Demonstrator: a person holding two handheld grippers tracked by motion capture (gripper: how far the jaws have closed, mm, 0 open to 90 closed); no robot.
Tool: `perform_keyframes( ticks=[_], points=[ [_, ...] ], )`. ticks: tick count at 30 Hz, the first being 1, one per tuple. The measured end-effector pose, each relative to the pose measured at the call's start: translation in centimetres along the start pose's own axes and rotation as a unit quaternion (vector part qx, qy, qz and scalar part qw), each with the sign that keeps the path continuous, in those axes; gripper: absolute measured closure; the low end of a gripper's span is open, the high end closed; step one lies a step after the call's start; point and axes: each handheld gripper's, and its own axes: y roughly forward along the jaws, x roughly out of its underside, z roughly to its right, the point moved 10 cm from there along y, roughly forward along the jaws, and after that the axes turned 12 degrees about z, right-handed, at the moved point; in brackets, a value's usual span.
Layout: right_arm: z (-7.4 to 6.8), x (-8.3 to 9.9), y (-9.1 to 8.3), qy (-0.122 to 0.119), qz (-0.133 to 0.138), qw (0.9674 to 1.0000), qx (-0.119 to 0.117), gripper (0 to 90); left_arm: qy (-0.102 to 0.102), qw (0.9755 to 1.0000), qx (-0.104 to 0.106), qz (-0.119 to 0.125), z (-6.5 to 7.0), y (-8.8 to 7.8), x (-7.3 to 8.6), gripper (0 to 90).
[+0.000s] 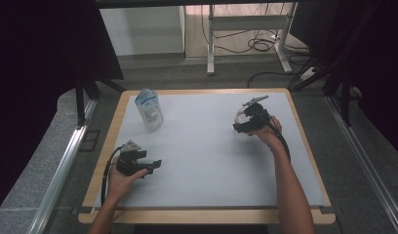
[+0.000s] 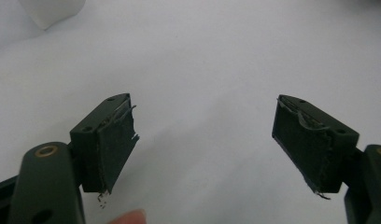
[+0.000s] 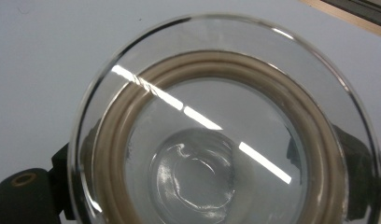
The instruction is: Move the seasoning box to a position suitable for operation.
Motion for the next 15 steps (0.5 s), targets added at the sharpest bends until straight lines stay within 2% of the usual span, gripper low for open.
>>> perform_keyframes(
  ticks=[5, 9, 15],
  points=[
    [0.0, 0.0, -0.1, 0.006, 0.004, 1.0000, 0.004, 11.0, 0.000, 1.0000, 0.000, -0.001, 0.0, 0.1, 0.0, 20.9],
    [-0.1, 0.0, -0.4, 0.013, 0.008, 0.9999, -0.002, 11.1, 0.001, 1.0000, -0.001, -0.001, 0.0, 0.1, 0.1, 20.9],
    [-0.7, -0.8, -1.5, 0.009, 0.026, 0.9996, -0.006, 11.1, 0.000, 1.0000, -0.002, -0.003, -0.1, 0.2, 0.2, 20.9]
  ],
)
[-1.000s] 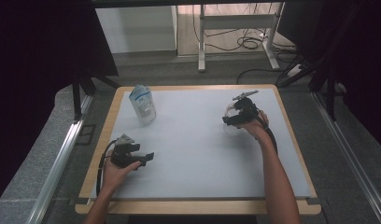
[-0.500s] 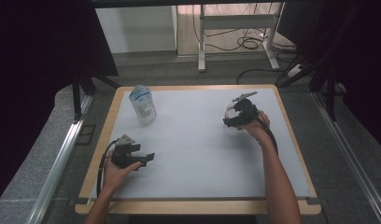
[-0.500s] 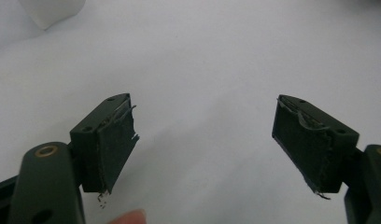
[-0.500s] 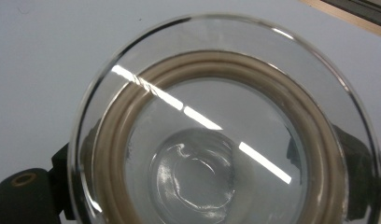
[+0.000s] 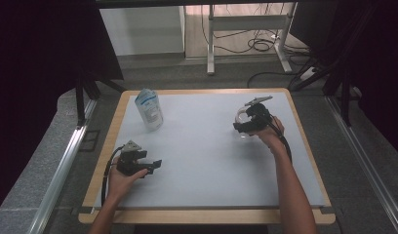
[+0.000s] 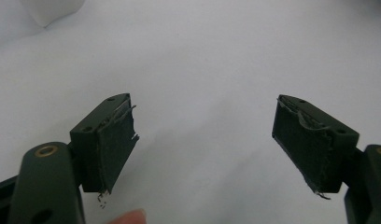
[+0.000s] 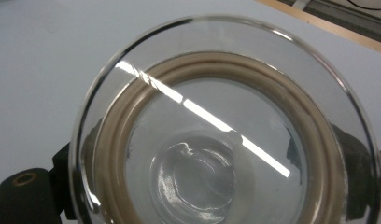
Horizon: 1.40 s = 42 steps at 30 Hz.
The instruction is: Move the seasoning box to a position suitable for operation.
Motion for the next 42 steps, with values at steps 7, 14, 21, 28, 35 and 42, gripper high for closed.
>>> perform_keyframes(
  ticks=[7, 14, 21, 28, 35, 42],
  points=[
    [-1.9, -0.6, -2.3, -0.021, 0.012, 0.9995, -0.019, 11.1, -0.001, 1.0000, 0.000, 0.000, 0.0, 0.0, 0.0, 20.9],
    [-4.5, 0.2, -4.4, -0.031, 0.013, 0.9986, -0.039, 11.1, -0.002, 1.0000, 0.003, 0.000, 0.1, 0.0, 0.1, 20.9],
    [-5.7, 1.4, -5.1, -0.032, 0.008, 0.9982, -0.050, 11.1, -0.002, 1.0000, 0.002, 0.000, 0.1, 0.0, 0.1, 20.9],
    [-6.8, 3.2, -6.2, -0.024, 0.001, 0.9980, -0.059, 11.1, -0.003, 1.0000, 0.001, -0.002, 0.0, 0.1, 0.1, 20.9],
    [-7.9, 4.6, -6.4, -0.030, -0.013, 0.9983, -0.049, 11.0, -0.002, 1.0000, 0.001, -0.004, 0.0, 0.3, 0.3, 20.9],
    [-8.2, 5.3, -5.6, -0.032, -0.017, 0.9988, -0.033, 10.9, -0.001, 1.0000, 0.001, -0.004, -0.1, 0.2, 0.4, 20.8]
  ],
)
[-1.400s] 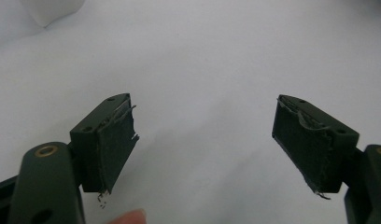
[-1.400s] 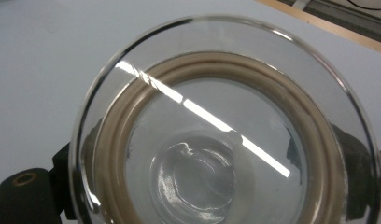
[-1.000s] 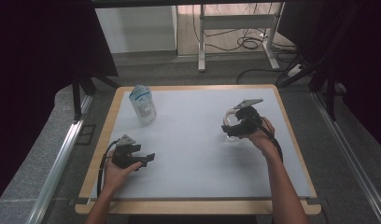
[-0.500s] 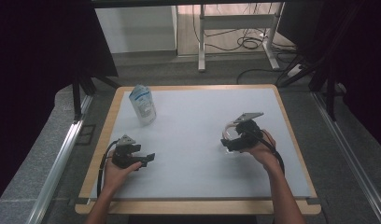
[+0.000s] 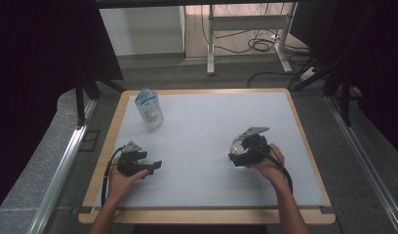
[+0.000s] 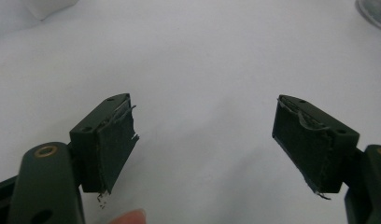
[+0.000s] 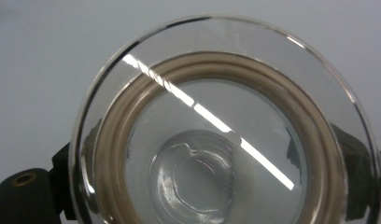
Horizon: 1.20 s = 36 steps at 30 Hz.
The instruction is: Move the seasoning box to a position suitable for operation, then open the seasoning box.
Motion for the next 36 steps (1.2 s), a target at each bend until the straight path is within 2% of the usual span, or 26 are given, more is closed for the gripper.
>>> perform_keyframes(
  ticks=[4, 5, 7, 8, 10, 11, 13, 14, 15, 16, 17, 19, 20, 21, 22, 23, 24, 26, 29, 30, 34, 36],
  points=[
    [0.1, 0.0, 0.0, 0.009, 0.003, 1.0000, 0.004, 9.9, -0.001, 1.0000, 0.000, 0.005, -0.2, -0.1, -0.2, 20.8],
    [0.0, 0.1, 0.0, 0.010, 0.001, 0.9999, 0.009, 4.4, -0.002, 1.0000, 0.000, 0.006, -0.2, -0.1, -0.2, 20.9],
    [0.0, 0.1, 0.0, 0.009, 0.001, 0.9999, 0.010, 3.3, -0.001, 1.0000, 0.000, 0.006, -0.2, -0.2, -0.2, 20.9],
    [-0.1, -0.2, -0.4, 0.005, 0.012, 0.9998, 0.017, 1.9, 0.001, 1.0000, -0.001, 0.006, -0.2, -0.2, -0.2, 20.9],
    [-0.2, -0.4, -0.6, 0.005, 0.015, 0.9997, 0.019, 1.3, 0.002, 1.0000, 0.000, 0.008, -0.1, -0.2, -0.4, 20.9],
    [-0.3, -1.4, -1.7, 0.004, 0.037, 0.9990, 0.023, 1.0, 0.003, 0.9999, -0.001, 0.012, -0.1, -0.1, -0.6, 21.0],
    [-0.3, -2.2, -2.7, 0.012, 0.068, 0.9974, 0.020, 1.0, 0.001, 0.9999, 0.000, 0.013, 0.0, -0.1, -0.7, 21.2],
    [-0.3, -2.2, -2.7, 0.012, 0.068, 0.9974, 0.020, 1.0, 0.001, 0.9999, 0.000, 0.013, 0.0, -0.1, -0.7, 21.2],
    [-0.1, -3.0, -4.2, 0.028, 0.103, 0.9941, 0.017, 1.7, 0.003, 0.9999, 0.001, 0.010, 0.1, -0.1, -0.6, 21.1],
    [-0.1, -3.0, -4.2, 0.028, 0.103, 0.9941, 0.017, 1.7, 0.003, 0.9999, 0.001, 0.010, 0.1, -0.1, -0.6, 21.1],
    [0.0, -3.2, -4.7, 0.032, 0.115, 0.9926, 0.018, 3.2, 0.003, 0.9999, 0.000, 0.010, 0.1, -0.1, -0.6, 21.1],
    [1.0, -3.5, -6.8, 0.040, 0.160, 0.9860, 0.025, 13.9, 0.007, 0.9999, 0.000, 0.011, 0.3, -0.2, -0.7, 21.1],
    [1.0, -3.5, -6.8, 0.040, 0.160, 0.9860, 0.025, 13.9, 0.007, 0.9999, 0.000, 0.011, 0.3, -0.2, -0.7, 21.1],
    [1.7, -3.5, -7.9, 0.051, 0.185, 0.9809, 0.034, 22.5, 0.009, 0.9999, 0.000, 0.013, 0.4, -0.3, -0.8, 21.3],
    [1.7, -3.5, -7.9, 0.051, 0.185, 0.9809, 0.034, 22.5, 0.009, 0.9999, 0.000, 0.013, 0.4, -0.3, -0.8, 21.4],
    [1.9, -3.4, -8.2, 0.057, 0.193, 0.9789, 0.034, 29.0, 0.008, 0.9999, 0.000, 0.014, 0.6, -0.3, -0.9, 21.4],
    [2.3, -3.2, -8.7, 0.069, 0.205, 0.9758, 0.034, 41.2, 0.012, 0.9998, 0.000, 0.014, 0.6, -0.3, -0.9, 21.4],
    [2.4, -2.8, -9.1, 0.076, 0.208, 0.9748, 0.029, 51.7, 0.014, 0.9998, 0.003, 0.013, 0.9, -0.3, -0.9, 21.4],
    [2.5, -2.1, -9.5, 0.071, 0.203, 0.9761, 0.035, 65.6, 0.017, 0.9997, 0.008, 0.017, 1.5, -0.5, -1.3, 21.6],
    [2.4, -1.9, -9.8, 0.065, 0.201, 0.9769, 0.033, 76.8, 0.023, 0.9995, 0.007, 0.021, 1.8, -0.6, -1.7, 22.1],
    [2.1, -1.9, -9.9, 0.056, 0.200, 0.9777, 0.028, 88.3, 0.026, 0.9993, 0.008, 0.025, 1.9, -0.6, -2.3, 22.6],
    [1.9, -1.8, -9.8, 0.052, 0.198, 0.9786, 0.026, 89.6, 0.025, 0.9993, 0.009, 0.025, 2.0, -0.5, -2.6, 23.0]
  ],
)
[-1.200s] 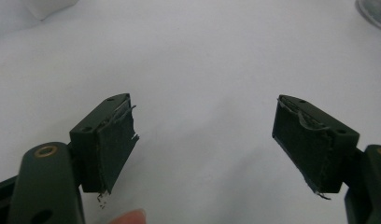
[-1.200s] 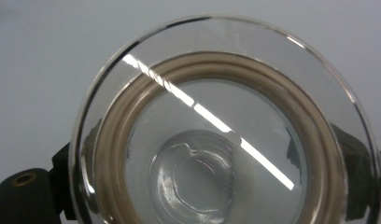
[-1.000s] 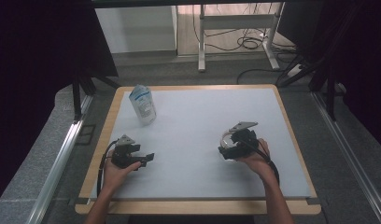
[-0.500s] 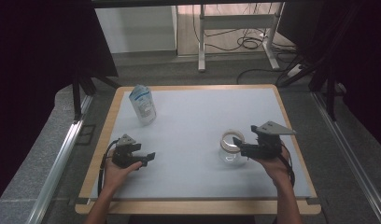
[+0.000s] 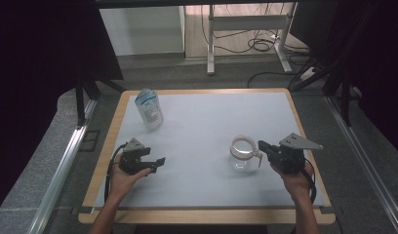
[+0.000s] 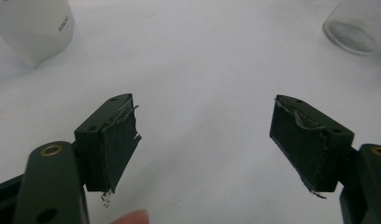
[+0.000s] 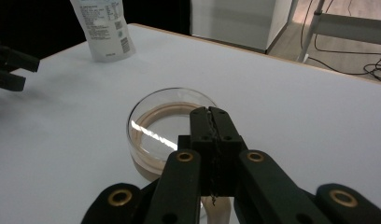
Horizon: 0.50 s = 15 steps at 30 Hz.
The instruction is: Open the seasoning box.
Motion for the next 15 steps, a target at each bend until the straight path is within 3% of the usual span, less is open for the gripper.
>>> perform_keyframes(
  ticks=[4, 15],
  points=[
    [-0.2, 0.3, -0.3, 0.000, 0.000, 1.0000, 0.003, 89.8, -0.005, 0.9999, 0.013, 0.007, 0.8, 0.5, -0.7, 24.7],
    [-0.1, 1.4, -0.7, 0.001, -0.005, 0.9999, 0.011, 89.8, 0.005, 0.9992, 0.040, -0.004, 3.0, 2.3, -1.3, 27.7]
  ],
)
